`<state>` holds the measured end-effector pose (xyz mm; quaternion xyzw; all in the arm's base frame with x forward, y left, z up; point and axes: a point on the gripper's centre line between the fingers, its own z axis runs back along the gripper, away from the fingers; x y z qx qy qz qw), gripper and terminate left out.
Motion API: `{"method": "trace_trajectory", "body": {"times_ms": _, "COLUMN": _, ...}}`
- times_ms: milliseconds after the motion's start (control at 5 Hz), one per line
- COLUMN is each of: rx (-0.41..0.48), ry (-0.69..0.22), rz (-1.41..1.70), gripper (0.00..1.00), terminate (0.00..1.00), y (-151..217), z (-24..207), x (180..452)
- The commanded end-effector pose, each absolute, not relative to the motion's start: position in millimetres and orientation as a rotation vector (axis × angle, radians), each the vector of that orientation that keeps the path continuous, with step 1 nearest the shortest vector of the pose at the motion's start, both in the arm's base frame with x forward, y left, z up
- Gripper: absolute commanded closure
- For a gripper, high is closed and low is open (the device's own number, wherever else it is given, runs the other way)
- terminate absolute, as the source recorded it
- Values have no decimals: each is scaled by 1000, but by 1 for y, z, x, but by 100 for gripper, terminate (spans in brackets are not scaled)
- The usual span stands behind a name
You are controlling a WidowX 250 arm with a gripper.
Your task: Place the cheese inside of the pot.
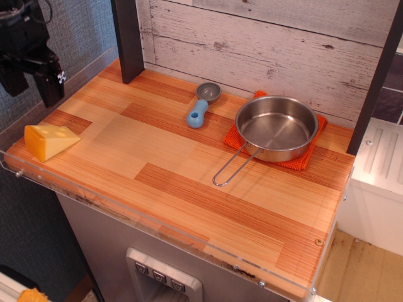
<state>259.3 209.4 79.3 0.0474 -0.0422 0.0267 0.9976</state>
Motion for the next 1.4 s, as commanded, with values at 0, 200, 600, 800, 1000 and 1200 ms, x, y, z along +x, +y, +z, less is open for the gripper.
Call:
{"method": "trace_trajectory", "body": {"times_ms": 0, "rx": 133, "ry": -56, "rz": -5, "gripper": 0, "terminate": 0, "y": 202, "z": 72, "x": 247}}
{"method": "trace_trajectory", "body": {"times_ms": 200, "rx": 134, "ry": -29, "rz": -24, "gripper": 0, "terminate": 0, "y": 202, "z": 61, "x": 241}}
{"method": "trace_trajectory", "body": {"times_ms": 600, "rx": 147, "ry": 60, "rz": -65, "gripper": 0, "terminate": 0, "y": 212, "z": 30, "x": 233}}
{"method": "trace_trajectory", "body": {"times_ms": 800, "rx": 133, "ry": 90, "rz": -75, "gripper": 0, "terminate": 0, "y": 213, "z": 17, "x": 233}}
{"method": "trace_trajectory", "body": {"times_ms": 1000, "rx": 123, "ry": 68, "rz": -71, "gripper": 100, "terminate": 0, "y": 209, "z": 24, "x": 235}}
{"method": "trace_trajectory", "body": {"times_ms": 1200, "rx": 45, "ry": -73, "rz": -7, "gripper": 100, "terminate": 0, "y": 203, "z": 59, "x": 242}}
